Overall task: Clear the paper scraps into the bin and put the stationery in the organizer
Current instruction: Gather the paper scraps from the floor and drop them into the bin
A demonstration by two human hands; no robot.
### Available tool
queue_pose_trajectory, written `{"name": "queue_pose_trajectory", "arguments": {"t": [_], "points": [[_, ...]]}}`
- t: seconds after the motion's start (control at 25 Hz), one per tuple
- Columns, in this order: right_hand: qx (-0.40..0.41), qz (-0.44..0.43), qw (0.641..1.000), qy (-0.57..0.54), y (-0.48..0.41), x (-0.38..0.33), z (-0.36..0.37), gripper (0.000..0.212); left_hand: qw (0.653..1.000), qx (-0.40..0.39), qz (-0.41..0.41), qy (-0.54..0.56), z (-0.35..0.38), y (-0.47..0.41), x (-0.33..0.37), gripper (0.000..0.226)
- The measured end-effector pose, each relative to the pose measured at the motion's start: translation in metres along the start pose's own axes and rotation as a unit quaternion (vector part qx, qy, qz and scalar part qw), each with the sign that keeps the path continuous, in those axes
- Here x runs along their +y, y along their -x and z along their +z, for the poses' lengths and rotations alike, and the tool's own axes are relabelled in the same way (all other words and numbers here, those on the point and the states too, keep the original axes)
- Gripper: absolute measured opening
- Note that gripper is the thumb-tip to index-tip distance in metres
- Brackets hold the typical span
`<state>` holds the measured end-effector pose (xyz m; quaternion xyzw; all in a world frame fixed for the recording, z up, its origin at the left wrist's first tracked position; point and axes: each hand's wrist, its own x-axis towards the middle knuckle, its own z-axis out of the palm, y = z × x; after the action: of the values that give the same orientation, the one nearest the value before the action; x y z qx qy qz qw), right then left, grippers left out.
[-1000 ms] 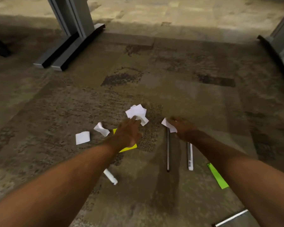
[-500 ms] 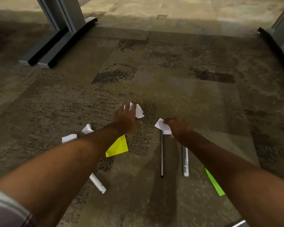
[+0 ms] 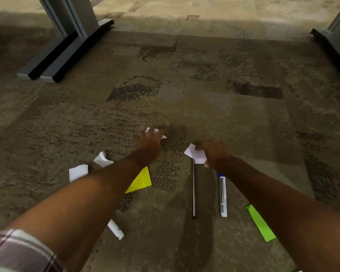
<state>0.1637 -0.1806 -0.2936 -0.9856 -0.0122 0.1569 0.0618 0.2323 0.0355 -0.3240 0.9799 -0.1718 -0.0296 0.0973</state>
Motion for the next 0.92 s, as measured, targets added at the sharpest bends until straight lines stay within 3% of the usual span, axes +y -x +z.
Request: {"name": "queue_pose_trajectory", "arguments": {"t": [0.12, 0.28, 0.52, 0.6, 0.68, 0.8, 0.92], "points": [[-0.036, -0.013, 0.999, -0.003, 0.003, 0.003, -0.003, 0.06, 0.996, 0.016, 0.06, 0.057, -0.008, 0.005, -0.007, 0.029], [-0.033, -0.031, 0.999, -0.01, 0.01, 0.008, -0.002, 0.036, 0.989, 0.048, 0.084, 0.107, -0.039, 0.021, -0.023, 0.036], [0.044, 0.044, 0.998, -0.018, 0.017, -0.005, -0.013, 0.028, 0.98, 0.027, -0.067, 0.187, -0.083, 0.064, -0.086, 0.038], [0.063, 0.046, 0.997, -0.025, 0.019, -0.02, -0.022, 0.027, 0.984, 0.024, -0.066, 0.161, -0.091, 0.093, -0.111, 0.043], [0.077, 0.037, 0.996, -0.041, 0.021, -0.043, -0.031, 0.027, 0.996, 0.016, -0.065, 0.06, -0.091, 0.117, -0.136, 0.048], [0.086, 0.012, 0.996, -0.017, 0.018, -0.084, -0.035, 0.031, 0.99, -0.054, -0.121, -0.041, -0.086, 0.144, -0.152, 0.062], [0.084, -0.037, 0.996, -0.01, 0.011, -0.129, -0.034, 0.032, 0.986, -0.086, -0.145, 0.009, -0.071, 0.156, -0.161, 0.055]]}}
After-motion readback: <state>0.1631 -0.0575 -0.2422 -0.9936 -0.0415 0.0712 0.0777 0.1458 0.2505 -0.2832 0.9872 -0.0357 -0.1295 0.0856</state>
